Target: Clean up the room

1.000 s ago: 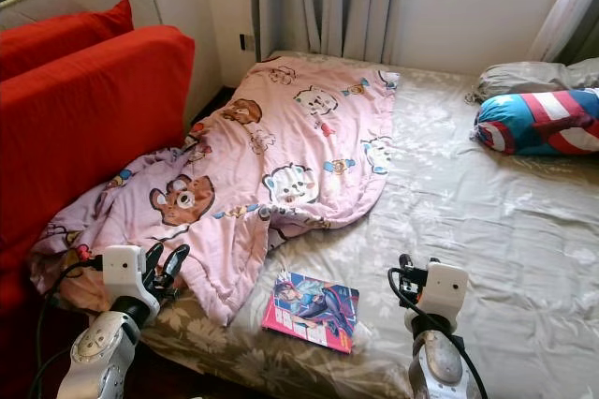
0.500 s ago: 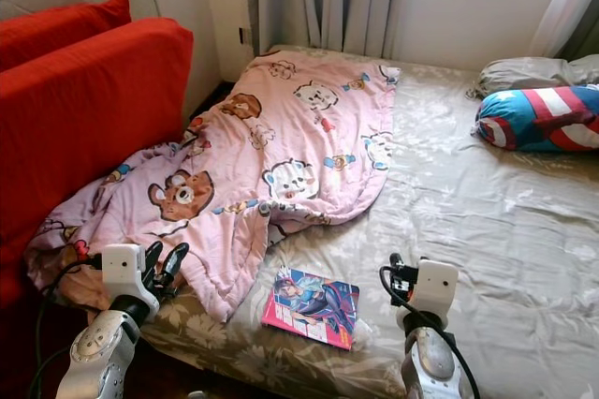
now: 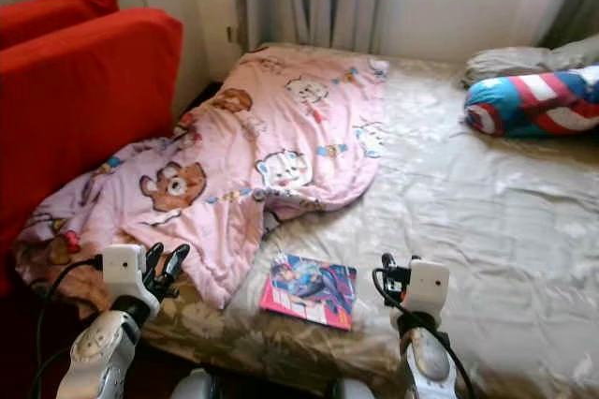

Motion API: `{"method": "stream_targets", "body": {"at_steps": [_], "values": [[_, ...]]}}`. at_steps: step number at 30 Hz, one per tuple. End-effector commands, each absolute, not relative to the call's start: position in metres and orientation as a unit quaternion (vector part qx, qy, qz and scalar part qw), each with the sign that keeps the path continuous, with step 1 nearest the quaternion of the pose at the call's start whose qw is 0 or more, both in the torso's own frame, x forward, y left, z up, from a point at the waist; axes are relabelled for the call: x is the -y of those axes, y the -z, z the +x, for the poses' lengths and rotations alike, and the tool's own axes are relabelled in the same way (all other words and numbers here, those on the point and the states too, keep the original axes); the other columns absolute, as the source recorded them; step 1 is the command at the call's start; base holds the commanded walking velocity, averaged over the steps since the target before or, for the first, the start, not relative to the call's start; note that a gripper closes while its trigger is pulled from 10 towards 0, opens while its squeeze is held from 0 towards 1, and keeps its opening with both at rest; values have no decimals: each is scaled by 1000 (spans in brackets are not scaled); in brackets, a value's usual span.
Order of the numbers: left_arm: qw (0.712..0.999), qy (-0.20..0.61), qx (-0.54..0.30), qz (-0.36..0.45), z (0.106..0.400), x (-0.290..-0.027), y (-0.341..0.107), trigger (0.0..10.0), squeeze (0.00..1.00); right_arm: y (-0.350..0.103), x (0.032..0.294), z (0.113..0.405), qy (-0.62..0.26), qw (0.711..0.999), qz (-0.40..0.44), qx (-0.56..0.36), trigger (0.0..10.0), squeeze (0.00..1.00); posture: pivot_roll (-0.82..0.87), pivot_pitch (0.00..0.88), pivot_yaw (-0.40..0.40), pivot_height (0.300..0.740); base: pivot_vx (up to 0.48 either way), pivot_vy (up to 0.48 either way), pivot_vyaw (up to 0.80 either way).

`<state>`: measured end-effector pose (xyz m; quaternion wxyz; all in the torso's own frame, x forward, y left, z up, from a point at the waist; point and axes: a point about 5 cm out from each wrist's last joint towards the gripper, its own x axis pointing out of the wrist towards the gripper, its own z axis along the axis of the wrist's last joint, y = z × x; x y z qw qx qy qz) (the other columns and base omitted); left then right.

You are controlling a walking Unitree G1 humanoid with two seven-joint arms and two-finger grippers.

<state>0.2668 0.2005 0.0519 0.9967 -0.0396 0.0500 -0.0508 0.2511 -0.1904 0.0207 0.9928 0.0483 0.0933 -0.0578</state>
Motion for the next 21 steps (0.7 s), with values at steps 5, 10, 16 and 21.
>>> {"method": "stream_targets", "body": {"at_steps": [5, 10, 16, 21], "values": [[996, 59, -56, -40, 266, -196, -51, 10000, 0, -19, 189, 249, 53, 992, 52, -99, 10000, 0, -39, 44, -22, 651, 0, 0, 0], [995, 65, -57, -42, 267, -193, -52, 10000, 0, -19, 188, 249, 51, 992, 53, -99, 10000, 0, -39, 44, -21, 651, 0, 0, 0], [995, 70, -59, -44, 267, -192, -52, 10000, 0, -18, 187, 249, 47, 992, 55, -100, 10000, 0, -38, 43, -19, 651, 0, 0, 0], [995, 70, -62, -45, 267, -192, -51, 10000, 0, -17, 185, 249, 44, 992, 54, -104, 10000, 0, -40, 43, -18, 651, 0, 0, 0]]}}
